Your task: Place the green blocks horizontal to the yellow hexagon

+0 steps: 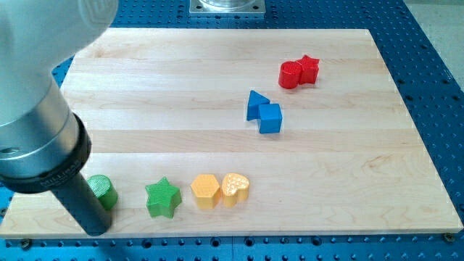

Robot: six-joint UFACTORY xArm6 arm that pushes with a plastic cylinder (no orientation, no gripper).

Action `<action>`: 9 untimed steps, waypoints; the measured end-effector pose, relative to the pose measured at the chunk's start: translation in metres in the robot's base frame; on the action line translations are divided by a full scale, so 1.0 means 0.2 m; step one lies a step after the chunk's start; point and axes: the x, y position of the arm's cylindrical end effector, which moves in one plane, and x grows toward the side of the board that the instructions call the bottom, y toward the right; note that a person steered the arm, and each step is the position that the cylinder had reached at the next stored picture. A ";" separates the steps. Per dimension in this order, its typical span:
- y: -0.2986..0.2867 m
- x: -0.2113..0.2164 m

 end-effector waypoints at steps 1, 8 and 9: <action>0.05 0.00; -0.26 -0.09; -0.06 -0.21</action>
